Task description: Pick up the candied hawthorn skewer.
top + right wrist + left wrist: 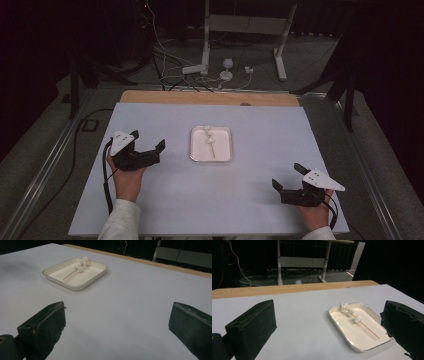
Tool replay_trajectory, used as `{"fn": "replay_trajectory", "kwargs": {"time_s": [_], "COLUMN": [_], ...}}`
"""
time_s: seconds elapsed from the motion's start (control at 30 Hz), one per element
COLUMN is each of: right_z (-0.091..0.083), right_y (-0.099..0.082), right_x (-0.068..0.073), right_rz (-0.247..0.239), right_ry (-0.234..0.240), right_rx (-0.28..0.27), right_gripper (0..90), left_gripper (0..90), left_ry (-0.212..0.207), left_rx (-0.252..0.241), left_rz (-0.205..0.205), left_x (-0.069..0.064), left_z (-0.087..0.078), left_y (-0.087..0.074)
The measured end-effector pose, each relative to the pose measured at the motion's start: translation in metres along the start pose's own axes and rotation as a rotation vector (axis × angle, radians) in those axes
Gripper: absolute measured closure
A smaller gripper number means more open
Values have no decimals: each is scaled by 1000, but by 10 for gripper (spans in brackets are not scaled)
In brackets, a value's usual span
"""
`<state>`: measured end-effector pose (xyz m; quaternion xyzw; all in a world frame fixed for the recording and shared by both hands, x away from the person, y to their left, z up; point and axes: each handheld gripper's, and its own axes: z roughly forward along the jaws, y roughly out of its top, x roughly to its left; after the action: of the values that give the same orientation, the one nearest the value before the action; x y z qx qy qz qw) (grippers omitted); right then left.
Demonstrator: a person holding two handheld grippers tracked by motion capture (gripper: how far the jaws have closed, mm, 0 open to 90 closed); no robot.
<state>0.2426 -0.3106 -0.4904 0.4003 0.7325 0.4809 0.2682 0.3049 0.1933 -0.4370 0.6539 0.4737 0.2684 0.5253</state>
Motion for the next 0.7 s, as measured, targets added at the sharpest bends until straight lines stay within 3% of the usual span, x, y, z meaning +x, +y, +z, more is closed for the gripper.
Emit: {"fn": "replay_trajectory", "kwargs": {"time_s": [0.7], "right_z": [0], "right_y": [0], "right_x": [1], "right_rz": [3], "right_ry": [5], "right_rx": [2], "right_gripper": [9], "left_gripper": [7], "left_ry": [-34], "left_rx": [60], "left_rz": [15], "left_x": [-28], "left_z": [54], "left_y": [2]}}
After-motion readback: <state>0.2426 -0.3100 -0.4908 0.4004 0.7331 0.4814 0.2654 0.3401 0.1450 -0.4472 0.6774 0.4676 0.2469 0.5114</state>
